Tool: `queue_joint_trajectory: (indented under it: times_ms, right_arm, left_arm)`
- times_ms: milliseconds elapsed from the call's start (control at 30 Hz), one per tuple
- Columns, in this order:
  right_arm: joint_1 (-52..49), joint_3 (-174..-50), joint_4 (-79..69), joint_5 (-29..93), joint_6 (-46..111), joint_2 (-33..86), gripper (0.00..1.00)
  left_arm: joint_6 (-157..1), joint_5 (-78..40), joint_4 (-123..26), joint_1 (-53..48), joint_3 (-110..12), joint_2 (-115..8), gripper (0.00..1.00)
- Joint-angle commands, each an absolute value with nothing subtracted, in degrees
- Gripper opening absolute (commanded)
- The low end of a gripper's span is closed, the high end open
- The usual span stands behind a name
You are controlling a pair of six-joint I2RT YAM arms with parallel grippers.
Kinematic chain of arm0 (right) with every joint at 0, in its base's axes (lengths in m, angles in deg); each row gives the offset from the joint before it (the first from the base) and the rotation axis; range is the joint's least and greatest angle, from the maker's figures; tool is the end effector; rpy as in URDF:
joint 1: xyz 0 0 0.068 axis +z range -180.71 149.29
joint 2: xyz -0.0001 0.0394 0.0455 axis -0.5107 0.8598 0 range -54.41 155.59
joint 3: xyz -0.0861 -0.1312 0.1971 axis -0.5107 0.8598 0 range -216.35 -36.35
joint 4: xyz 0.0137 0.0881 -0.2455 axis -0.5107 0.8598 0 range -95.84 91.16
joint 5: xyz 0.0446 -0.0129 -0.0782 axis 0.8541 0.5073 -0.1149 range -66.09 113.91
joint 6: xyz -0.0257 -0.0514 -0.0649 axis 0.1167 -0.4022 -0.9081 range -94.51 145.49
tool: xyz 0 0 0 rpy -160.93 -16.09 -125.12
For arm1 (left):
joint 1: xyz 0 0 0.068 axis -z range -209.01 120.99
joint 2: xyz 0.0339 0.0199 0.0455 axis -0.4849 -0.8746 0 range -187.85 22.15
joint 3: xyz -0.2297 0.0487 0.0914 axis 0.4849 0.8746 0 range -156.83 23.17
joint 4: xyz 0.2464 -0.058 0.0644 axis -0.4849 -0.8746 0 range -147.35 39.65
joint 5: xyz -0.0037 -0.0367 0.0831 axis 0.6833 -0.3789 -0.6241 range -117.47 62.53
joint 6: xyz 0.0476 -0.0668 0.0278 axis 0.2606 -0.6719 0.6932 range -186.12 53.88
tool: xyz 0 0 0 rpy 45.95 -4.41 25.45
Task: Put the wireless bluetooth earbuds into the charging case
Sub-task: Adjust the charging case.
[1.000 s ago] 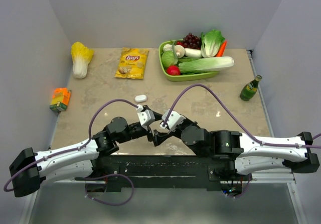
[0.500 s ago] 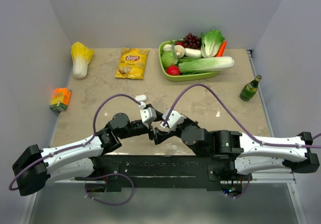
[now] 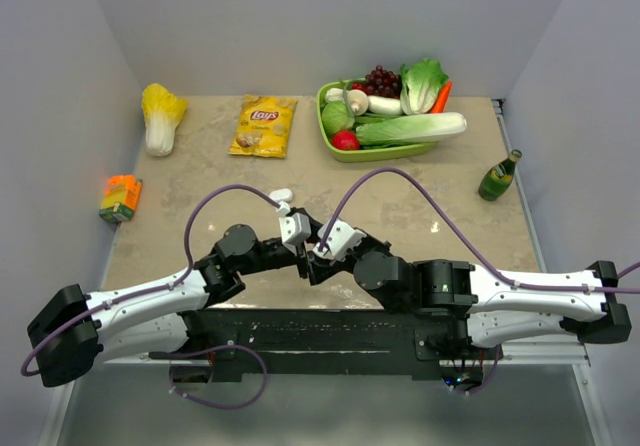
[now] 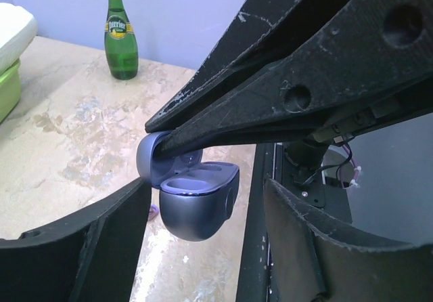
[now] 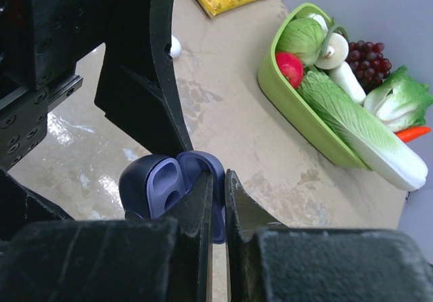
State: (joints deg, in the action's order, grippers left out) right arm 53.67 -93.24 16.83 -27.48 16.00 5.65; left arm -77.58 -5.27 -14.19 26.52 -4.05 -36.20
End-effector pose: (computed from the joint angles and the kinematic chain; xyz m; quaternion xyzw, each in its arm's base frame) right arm 0.0847 0.2493 0.3168 -0.4006 0.6896 -0.0007 0.6033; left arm 0.1332 -0.2453 0.2575 0.3802 0.5610 -0.5078 0.5318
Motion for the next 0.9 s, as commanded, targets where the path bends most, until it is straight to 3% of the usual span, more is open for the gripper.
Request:
queue_joint_trajectory:
  times_ms: [0, 367, 500, 667, 767, 800, 867]
  right_arm:
    - [54.0, -94.0, 13.8, -28.6, 15.6, 5.6, 0.0]
    - [54.0, -94.3, 13.2, -27.9, 15.7, 6.0, 0.0]
    - [54.1, -94.2, 13.2, -27.8, 15.6, 6.1, 0.0]
    - [54.1, -94.1, 13.3, -27.8, 15.7, 6.0, 0.0]
    - [54.0, -94.1, 13.3, -27.7, 15.7, 6.1, 0.0]
    - [54.1, -94.1, 13.3, -27.6, 15.8, 6.2, 0.0]
    - [54.0, -94.2, 13.2, -27.3, 16.2, 6.2, 0.0]
  left_arm:
    - [-78.2, -4.2, -10.2, 26.3, -5.8, -36.4, 0.68]
    - [-78.8, -4.0, -8.8, 26.3, -4.8, -37.4, 0.58]
    - [-78.7, -3.8, -8.6, 26.3, -4.8, -37.7, 0.39]
    - [-78.7, -3.5, -8.1, 26.4, -4.5, -37.9, 0.33]
    - [-78.5, -2.3, -7.4, 26.3, -4.3, -38.3, 0.14]
    - [-78.5, -2.0, -7.4, 26.3, -4.2, -38.4, 0.02]
    - [-78.3, -1.0, -6.9, 26.3, -4.2, -38.9, 0.0]
